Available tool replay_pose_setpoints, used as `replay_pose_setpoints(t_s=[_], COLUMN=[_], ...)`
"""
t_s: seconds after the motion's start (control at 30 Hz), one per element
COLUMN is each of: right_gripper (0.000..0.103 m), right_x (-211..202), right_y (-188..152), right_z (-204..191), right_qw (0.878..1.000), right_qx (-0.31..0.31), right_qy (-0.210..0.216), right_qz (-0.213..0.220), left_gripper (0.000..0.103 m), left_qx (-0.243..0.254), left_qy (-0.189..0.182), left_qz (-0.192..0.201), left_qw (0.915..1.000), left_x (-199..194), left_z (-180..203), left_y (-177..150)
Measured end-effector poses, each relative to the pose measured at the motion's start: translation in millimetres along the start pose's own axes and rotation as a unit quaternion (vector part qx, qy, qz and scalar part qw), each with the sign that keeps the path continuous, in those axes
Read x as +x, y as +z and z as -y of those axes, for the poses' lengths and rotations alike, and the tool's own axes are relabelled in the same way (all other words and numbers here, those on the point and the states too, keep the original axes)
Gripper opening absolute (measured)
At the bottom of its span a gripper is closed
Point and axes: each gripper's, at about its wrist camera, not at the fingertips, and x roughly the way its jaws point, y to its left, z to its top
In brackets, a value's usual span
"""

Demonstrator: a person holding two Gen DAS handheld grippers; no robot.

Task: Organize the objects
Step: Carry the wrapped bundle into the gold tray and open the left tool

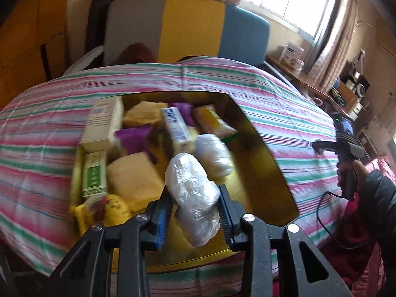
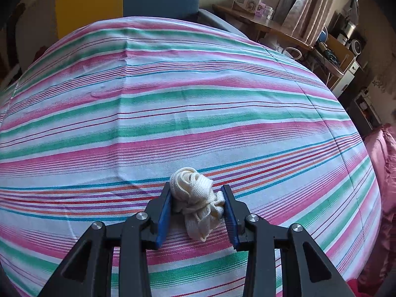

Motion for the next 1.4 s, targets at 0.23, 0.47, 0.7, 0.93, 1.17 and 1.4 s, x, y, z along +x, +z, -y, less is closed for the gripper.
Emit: replay_pose_setpoints(t_s=[0.23, 0.47, 0.7, 0.93, 1.17, 1.4], right_gripper=[0.038, 0.038, 0.038, 0.038, 0.038, 0.037], right_x=[-1.2, -3.4, -4.6, -3.6, -3.7, -4.5], right_y=[-1.0, -2.5, -2.9, -2.2, -2.4, -2.3], right_z=[-0.4, -3.0, -2.7, -2.8, -3.4, -4.0], right_qw=[1.000, 1.000, 1.000, 1.000, 1.000, 1.000], right_qx=[0.001, -0.003, -0.005, -0.006, -0.006, -0.012], right_qy=[0.000, -0.003, -0.005, -0.005, -0.005, -0.009], right_qz=[-0.001, -0.002, -0.002, -0.004, -0.003, -0.002], left_gripper=[0.035, 0.035, 0.035, 0.044, 0.045, 0.045], left_qx=[-0.064, -0.046, 0.001, 0.009, 0.000, 0.006], left_qy=[0.041, -0.015, -0.042, -0.017, 0.002, 0.035], left_qz=[0.015, -0.006, -0.050, -0.095, -0.071, -0.035], left_qw=[0.9970, 0.9988, 0.9979, 0.9953, 0.9975, 0.9988], left_x=[-31.9, -21.7, 17.9, 47.5, 29.2, 11.1], left_z=[-69.6, -53.8, -13.6, -6.8, -13.0, -19.2], left_y=[-15.3, -23.1, -14.4, -21.8, -26.5, -24.2])
